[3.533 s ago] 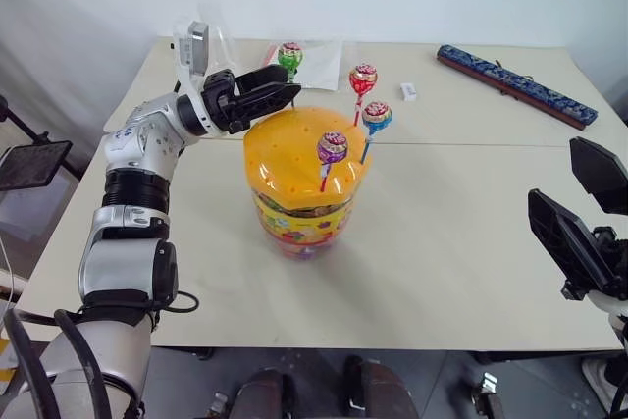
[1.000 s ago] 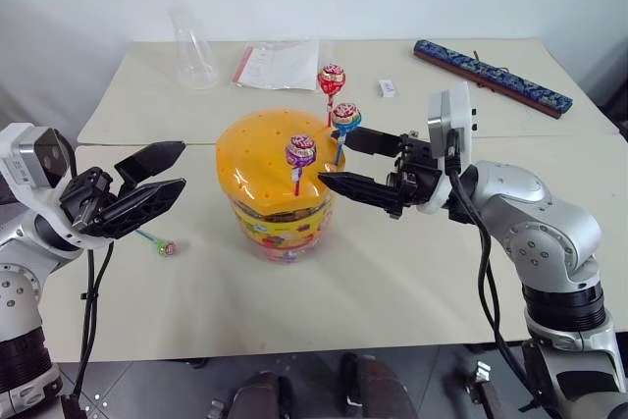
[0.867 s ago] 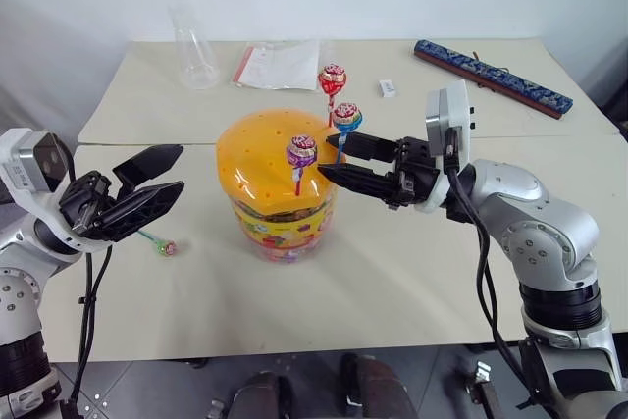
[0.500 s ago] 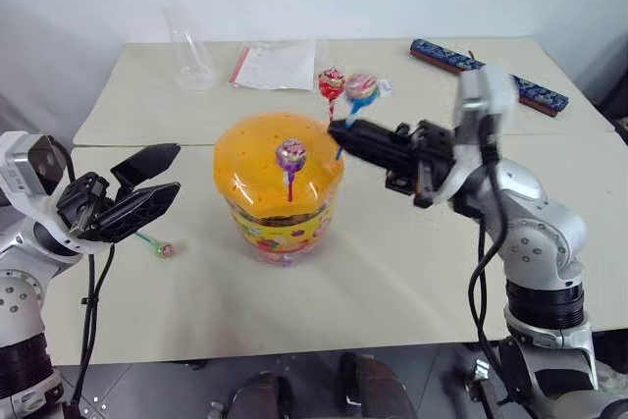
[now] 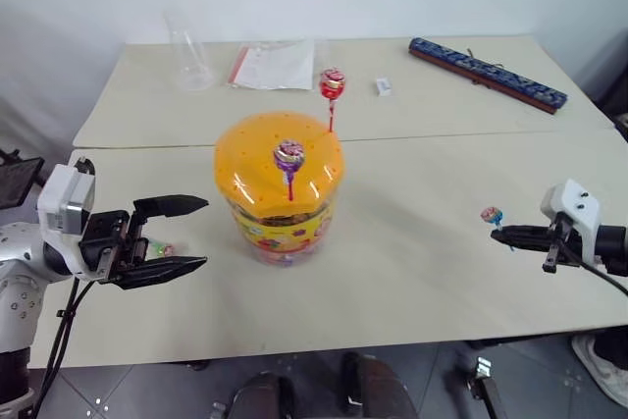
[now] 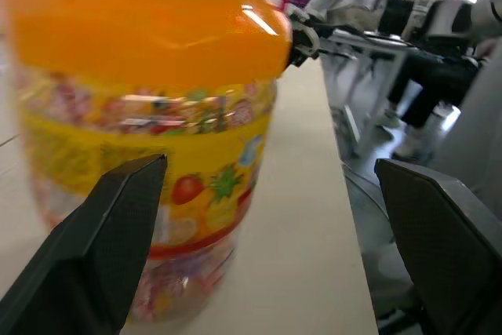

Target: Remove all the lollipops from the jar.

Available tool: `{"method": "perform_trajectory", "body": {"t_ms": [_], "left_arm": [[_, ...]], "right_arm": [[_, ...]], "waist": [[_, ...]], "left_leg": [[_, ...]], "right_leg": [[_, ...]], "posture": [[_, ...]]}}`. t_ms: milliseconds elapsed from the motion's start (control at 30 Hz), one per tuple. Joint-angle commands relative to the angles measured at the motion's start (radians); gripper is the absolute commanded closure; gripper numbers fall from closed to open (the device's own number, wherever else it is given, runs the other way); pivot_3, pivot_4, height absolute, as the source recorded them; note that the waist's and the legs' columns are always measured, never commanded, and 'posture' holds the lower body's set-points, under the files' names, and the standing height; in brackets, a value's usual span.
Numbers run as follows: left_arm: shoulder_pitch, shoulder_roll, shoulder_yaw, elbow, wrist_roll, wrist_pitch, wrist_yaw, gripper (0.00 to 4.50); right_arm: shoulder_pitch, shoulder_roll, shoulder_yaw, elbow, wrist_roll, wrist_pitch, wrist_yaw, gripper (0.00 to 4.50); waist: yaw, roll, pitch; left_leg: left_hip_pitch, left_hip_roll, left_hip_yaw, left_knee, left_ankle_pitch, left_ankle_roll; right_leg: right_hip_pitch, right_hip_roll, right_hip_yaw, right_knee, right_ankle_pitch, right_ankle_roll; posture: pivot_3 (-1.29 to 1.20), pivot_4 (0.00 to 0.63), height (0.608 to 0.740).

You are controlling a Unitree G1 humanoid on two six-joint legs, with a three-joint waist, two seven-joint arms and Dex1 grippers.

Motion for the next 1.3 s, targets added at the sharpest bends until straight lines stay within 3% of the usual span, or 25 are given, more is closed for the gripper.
{"method": "perform_trajectory", "body": {"t_ms": [33,200,333,500,733,933,1300], "left_arm": [[-0.009,-0.016,0.012,-0.018,-0.004,-0.037,0.011,0.0],[0.009,-0.013,0.035,-0.013,-0.018,-0.025,0.024,0.0],[0.036,-0.017,0.093,0.015,-0.102,0.055,0.062,0.0],[-0.008,-0.071,0.178,0.054,-0.249,0.13,0.162,0.0],[-0.024,-0.117,0.178,0.024,-0.291,0.142,0.208,0.0],[-0.032,-0.134,0.146,0.023,-0.265,0.13,0.199,0.0],[-0.082,-0.166,0.102,0.031,-0.245,0.091,0.203,0.0]], "right_arm": [[-0.018,0.021,0.016,0.084,-0.074,-0.096,0.003,4.45],[-0.04,0.059,-0.011,0.135,-0.028,-0.13,0.104,3.18],[-0.086,0.151,-0.124,-0.053,0.207,-0.087,0.179,1.84],[-0.172,0.232,-0.125,-0.404,0.427,0.099,0.097,1.84],[-0.362,0.35,-0.037,-0.63,0.608,0.293,-0.034,1.84],[-0.544,0.463,0.156,-0.652,0.514,0.36,-0.083,1.84],[-0.669,0.6,0.299,-0.6,0.376,0.386,-0.115,1.84]], "waist": [[0.0,0.0,0.0],[0.006,0.001,0.0],[0.003,0.001,0.0],[0.01,0.002,0.001],[0.019,0.002,0.0],[0.011,0.001,0.0],[0.007,0.001,0.0]], "left_leg": [[0.001,0.0,0.0,0.0,0.0,-0.001],[0.001,0.002,-0.002,0.0,-0.001,-0.003],[0.001,0.002,-0.002,0.0,-0.001,-0.003],[0.0,0.003,-0.005,0.0,-0.001,-0.004],[-0.003,0.003,-0.011,0.0,-0.002,-0.005],[-0.003,0.002,-0.01,0.0,-0.001,-0.005],[-0.003,0.001,-0.01,0.001,-0.001,-0.004]], "right_leg": [[0.0,0.0,0.0,0.001,0.0,0.0],[-0.002,0.0,0.003,0.004,-0.001,-0.002],[-0.002,0.0,0.003,0.004,-0.001,-0.002],[-0.002,-0.001,0.003,0.006,-0.001,-0.003],[-0.002,-0.002,-0.002,0.006,-0.001,-0.003],[-0.002,-0.002,-0.002,0.006,-0.001,-0.003],[-0.002,-0.001,-0.003,0.011,-0.001,-0.003]], "posture": [[0.0,0.15,0.74],[0.0,0.15,0.74],[0.0,0.15,0.74],[0.0,0.15,0.74],[0.0,0.15,0.74],[0.0,0.15,0.74],[0.0,0.15,0.74]]}}
